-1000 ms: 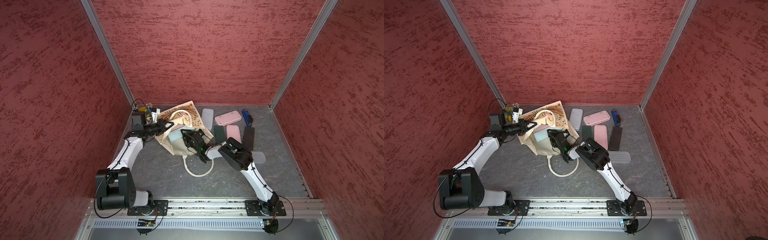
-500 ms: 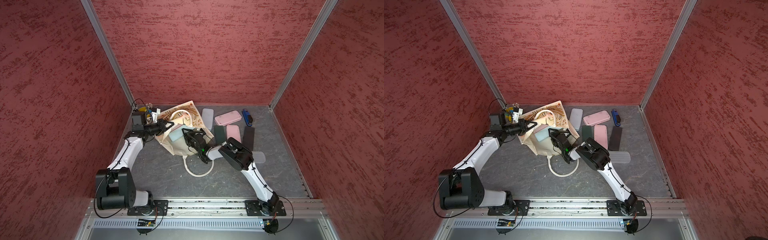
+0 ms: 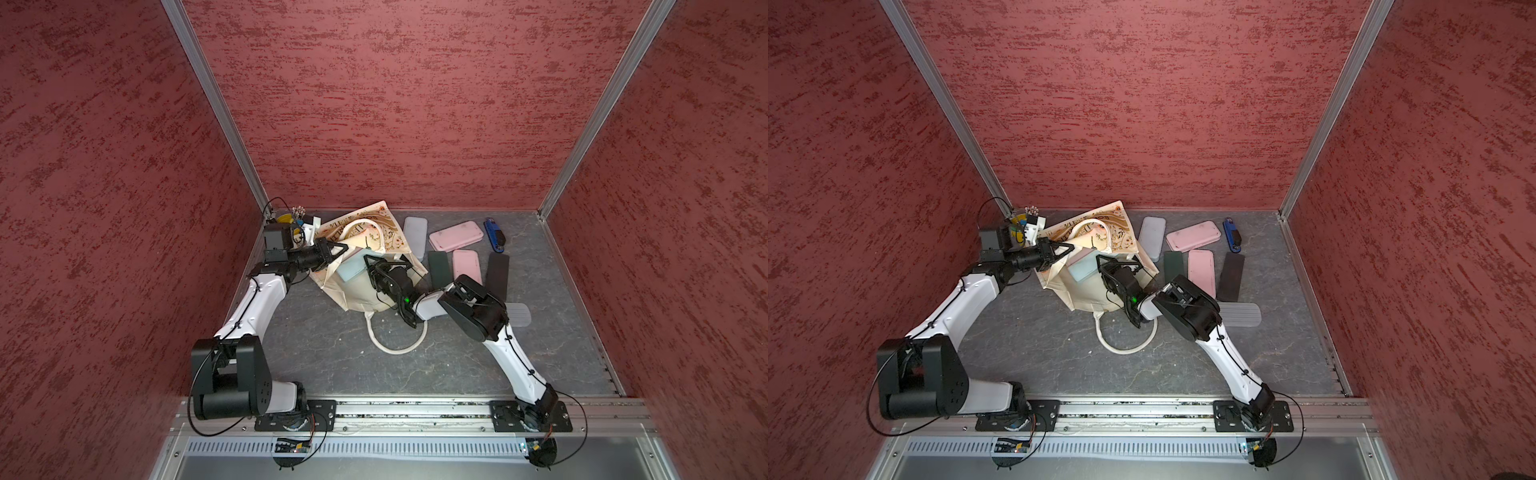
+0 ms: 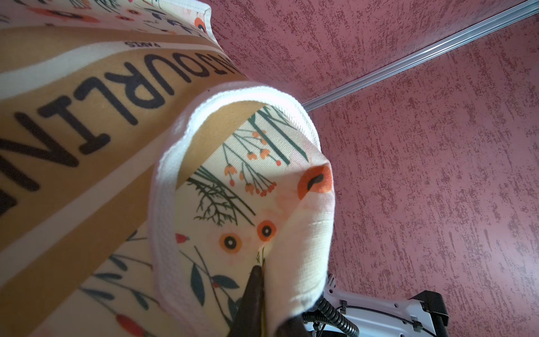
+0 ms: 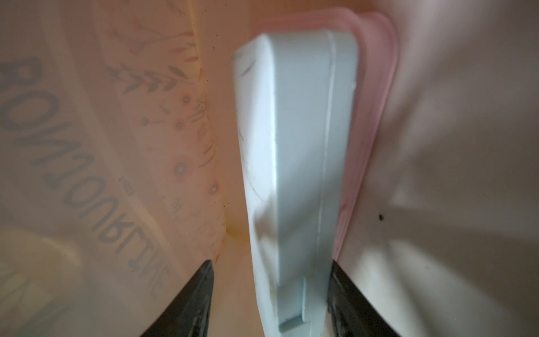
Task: Take out the pencil case from the canvas bag
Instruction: Pick up the pencil case from the canvas bag.
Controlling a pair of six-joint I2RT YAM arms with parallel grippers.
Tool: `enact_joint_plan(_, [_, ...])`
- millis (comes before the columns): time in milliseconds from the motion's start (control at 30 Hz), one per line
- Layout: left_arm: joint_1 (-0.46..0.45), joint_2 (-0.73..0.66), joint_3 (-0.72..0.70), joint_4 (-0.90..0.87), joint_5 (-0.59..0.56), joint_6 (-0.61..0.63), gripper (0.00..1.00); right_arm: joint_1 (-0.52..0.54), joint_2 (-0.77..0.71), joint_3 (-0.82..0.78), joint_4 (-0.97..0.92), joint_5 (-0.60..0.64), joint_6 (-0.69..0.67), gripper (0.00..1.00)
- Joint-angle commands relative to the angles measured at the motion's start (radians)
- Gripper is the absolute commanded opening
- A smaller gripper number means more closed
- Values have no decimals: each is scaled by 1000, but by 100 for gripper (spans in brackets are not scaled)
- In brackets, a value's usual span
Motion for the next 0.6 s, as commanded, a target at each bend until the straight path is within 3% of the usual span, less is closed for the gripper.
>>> enact_joint_plan(0, [-4,6,-7,-13,15,-10,3,-10,-67,10,41,28,-42,61])
enact_joint_plan(567, [-3,8,-7,-13,15,-10,3,-7,-37,44,60,-13,-34,57])
